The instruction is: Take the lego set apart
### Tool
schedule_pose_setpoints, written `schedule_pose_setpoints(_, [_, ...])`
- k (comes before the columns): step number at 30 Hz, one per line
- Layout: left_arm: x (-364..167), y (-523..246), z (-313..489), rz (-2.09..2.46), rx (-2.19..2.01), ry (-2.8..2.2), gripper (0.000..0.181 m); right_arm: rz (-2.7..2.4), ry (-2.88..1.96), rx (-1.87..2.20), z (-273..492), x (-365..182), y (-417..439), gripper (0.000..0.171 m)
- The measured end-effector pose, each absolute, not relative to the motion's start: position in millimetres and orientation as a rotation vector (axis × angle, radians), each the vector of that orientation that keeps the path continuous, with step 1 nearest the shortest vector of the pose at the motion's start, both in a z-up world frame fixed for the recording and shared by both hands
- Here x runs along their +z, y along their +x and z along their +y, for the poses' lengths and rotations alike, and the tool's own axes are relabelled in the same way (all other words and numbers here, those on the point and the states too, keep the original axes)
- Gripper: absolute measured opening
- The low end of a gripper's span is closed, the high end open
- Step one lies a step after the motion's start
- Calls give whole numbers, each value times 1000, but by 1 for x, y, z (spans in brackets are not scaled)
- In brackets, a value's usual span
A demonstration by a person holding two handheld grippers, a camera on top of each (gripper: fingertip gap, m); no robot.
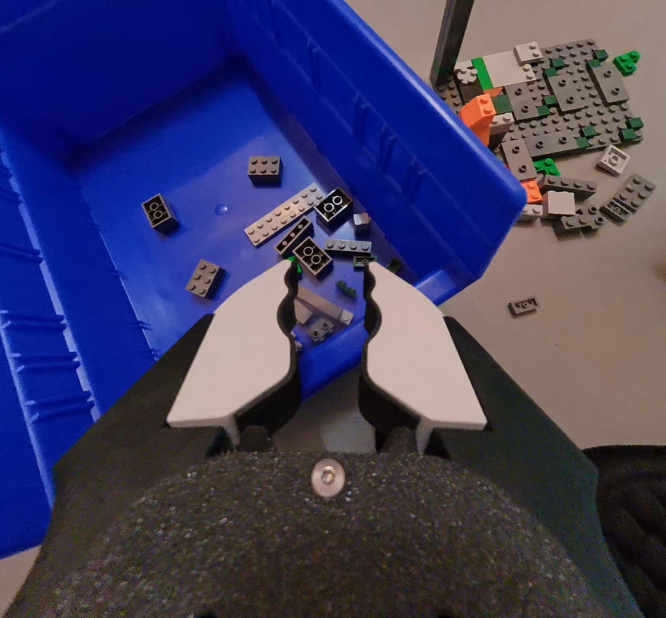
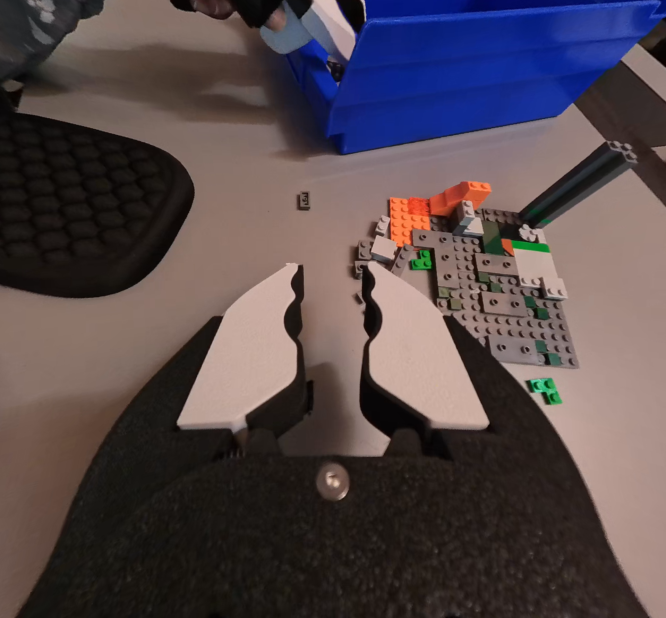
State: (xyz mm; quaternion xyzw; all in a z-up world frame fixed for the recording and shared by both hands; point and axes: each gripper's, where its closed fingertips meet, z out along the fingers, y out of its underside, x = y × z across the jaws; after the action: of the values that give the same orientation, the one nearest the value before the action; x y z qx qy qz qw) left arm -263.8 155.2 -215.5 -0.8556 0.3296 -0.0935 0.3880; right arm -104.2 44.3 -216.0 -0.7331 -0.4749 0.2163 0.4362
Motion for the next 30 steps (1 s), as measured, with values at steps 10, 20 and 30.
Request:
schedule_pose_setpoints(10, [-188, -220, 95, 1180, -324, -1910, 32, -1162, -1838, 549, 47, -216, -101, 30])
schedule_pose_setpoints(20, [-229, -188, 55, 1476, -339, -1945, 25, -1168, -1855, 548, 46, -220, -100, 30])
schedule_pose_setpoints(30, [-266, -179, 63, 1493, -304, -2141, 27, -1161, -1880, 557, 46, -223, -94, 30])
